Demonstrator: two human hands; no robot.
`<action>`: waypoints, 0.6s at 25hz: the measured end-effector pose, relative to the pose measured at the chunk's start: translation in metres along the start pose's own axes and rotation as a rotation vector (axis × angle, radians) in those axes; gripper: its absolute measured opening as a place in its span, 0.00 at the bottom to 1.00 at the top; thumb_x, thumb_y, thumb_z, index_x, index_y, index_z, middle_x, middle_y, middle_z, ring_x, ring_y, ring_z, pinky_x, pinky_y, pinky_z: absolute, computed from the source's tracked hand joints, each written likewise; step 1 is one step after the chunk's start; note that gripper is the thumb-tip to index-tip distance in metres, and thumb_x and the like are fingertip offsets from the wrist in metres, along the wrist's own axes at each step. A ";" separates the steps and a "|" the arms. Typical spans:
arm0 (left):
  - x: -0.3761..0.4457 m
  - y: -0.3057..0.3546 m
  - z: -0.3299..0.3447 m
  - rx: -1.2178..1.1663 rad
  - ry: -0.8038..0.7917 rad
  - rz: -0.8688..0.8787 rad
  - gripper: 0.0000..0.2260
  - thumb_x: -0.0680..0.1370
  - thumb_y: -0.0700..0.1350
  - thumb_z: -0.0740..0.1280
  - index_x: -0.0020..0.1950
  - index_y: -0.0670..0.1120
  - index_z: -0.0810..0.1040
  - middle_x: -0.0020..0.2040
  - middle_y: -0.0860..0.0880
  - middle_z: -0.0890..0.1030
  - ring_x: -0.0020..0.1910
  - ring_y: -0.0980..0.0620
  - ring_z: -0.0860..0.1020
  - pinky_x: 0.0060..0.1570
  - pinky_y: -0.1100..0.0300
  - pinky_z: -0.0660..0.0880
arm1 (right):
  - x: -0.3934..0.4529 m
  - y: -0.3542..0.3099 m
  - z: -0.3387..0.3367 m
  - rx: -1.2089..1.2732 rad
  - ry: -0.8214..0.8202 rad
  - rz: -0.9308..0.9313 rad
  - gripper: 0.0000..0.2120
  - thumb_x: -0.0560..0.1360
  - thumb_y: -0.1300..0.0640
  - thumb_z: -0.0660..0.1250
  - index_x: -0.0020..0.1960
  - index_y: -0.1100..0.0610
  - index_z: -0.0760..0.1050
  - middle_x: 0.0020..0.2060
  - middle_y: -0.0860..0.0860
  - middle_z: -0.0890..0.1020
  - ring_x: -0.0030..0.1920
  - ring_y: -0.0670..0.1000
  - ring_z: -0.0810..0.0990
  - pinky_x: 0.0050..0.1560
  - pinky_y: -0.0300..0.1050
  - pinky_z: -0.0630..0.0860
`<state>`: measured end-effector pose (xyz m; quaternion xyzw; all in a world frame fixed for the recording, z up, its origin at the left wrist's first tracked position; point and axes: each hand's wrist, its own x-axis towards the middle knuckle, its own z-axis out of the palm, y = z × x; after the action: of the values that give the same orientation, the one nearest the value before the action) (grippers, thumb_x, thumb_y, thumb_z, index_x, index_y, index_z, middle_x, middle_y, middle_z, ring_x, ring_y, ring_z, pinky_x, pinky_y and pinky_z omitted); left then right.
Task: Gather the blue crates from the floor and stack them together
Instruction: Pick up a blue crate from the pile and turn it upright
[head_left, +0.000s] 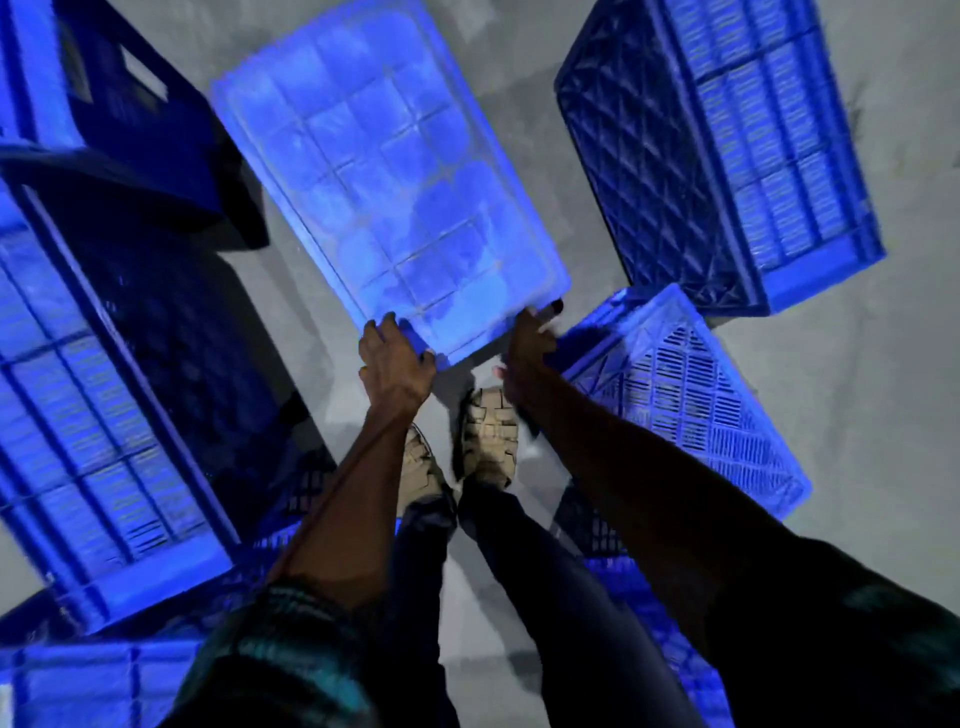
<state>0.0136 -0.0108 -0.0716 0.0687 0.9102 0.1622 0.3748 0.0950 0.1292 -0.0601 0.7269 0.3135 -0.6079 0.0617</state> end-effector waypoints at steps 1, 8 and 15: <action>0.001 -0.002 0.006 -0.084 0.030 -0.071 0.35 0.75 0.47 0.70 0.78 0.41 0.57 0.76 0.37 0.60 0.74 0.37 0.61 0.68 0.44 0.66 | 0.010 0.000 0.005 -0.076 0.070 -0.092 0.30 0.81 0.44 0.57 0.77 0.60 0.56 0.76 0.62 0.61 0.74 0.60 0.66 0.72 0.55 0.66; 0.014 0.002 0.034 -0.577 0.022 -0.475 0.31 0.73 0.50 0.73 0.69 0.38 0.65 0.64 0.38 0.75 0.62 0.39 0.76 0.60 0.49 0.76 | 0.101 -0.023 -0.025 -0.160 0.174 -0.415 0.37 0.69 0.39 0.63 0.70 0.61 0.65 0.62 0.59 0.73 0.62 0.57 0.74 0.68 0.57 0.69; 0.004 0.004 0.036 -1.098 -0.120 -0.772 0.29 0.72 0.49 0.74 0.67 0.37 0.69 0.56 0.40 0.75 0.59 0.42 0.75 0.51 0.43 0.78 | 0.146 -0.035 -0.042 -0.034 -0.080 -0.113 0.42 0.60 0.37 0.77 0.64 0.58 0.69 0.52 0.62 0.76 0.45 0.60 0.83 0.37 0.52 0.80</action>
<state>0.0362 0.0026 -0.0966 -0.4530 0.6327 0.4516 0.4365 0.1218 0.2324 -0.1737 0.6818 0.3616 -0.6337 0.0519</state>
